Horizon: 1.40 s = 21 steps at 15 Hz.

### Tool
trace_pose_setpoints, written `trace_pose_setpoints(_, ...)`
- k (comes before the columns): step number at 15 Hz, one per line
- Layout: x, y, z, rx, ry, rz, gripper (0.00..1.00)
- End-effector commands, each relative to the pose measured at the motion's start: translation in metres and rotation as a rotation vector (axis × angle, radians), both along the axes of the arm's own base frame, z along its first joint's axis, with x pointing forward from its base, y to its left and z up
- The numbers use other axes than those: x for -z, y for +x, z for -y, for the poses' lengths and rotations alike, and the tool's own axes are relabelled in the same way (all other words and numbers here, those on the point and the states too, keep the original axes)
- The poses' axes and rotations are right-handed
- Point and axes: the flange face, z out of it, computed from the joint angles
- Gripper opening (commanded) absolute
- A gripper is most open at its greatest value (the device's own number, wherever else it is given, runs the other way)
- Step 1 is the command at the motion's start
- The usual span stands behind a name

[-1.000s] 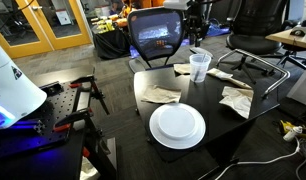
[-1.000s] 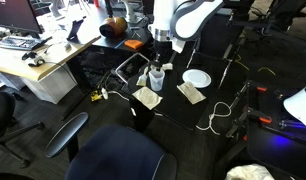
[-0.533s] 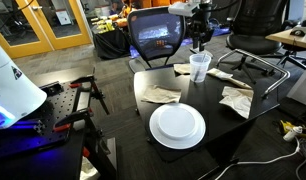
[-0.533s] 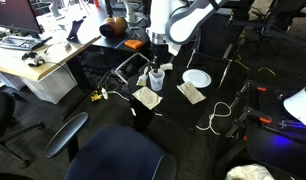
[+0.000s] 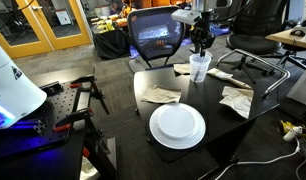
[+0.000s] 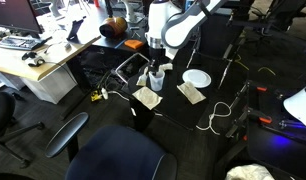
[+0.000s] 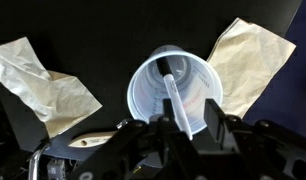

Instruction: Take the black pen out of the clear cup and place it on the table

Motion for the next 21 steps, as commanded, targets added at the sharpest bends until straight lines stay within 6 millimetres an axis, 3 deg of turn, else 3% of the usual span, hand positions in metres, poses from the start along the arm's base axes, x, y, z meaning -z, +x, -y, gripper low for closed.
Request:
trace_pose_setpoints(1, 0.006, 0.010, 0.008, -0.005, 0.014, -0.005, 0.39)
trace_pose_setpoints(16, 0.032, 0.033, 0.020, -0.027, 0.052, -0.015, 0.41)
trace_pose_setpoints(17, 0.033, 0.034, 0.020, -0.027, 0.052, -0.015, 0.18)
trace_pose_setpoints(19, 0.034, 0.034, 0.020, -0.025, 0.051, -0.014, 0.15)
trace_pose_setpoints(21, 0.032, 0.032, 0.021, -0.023, 0.048, -0.011, 0.01)
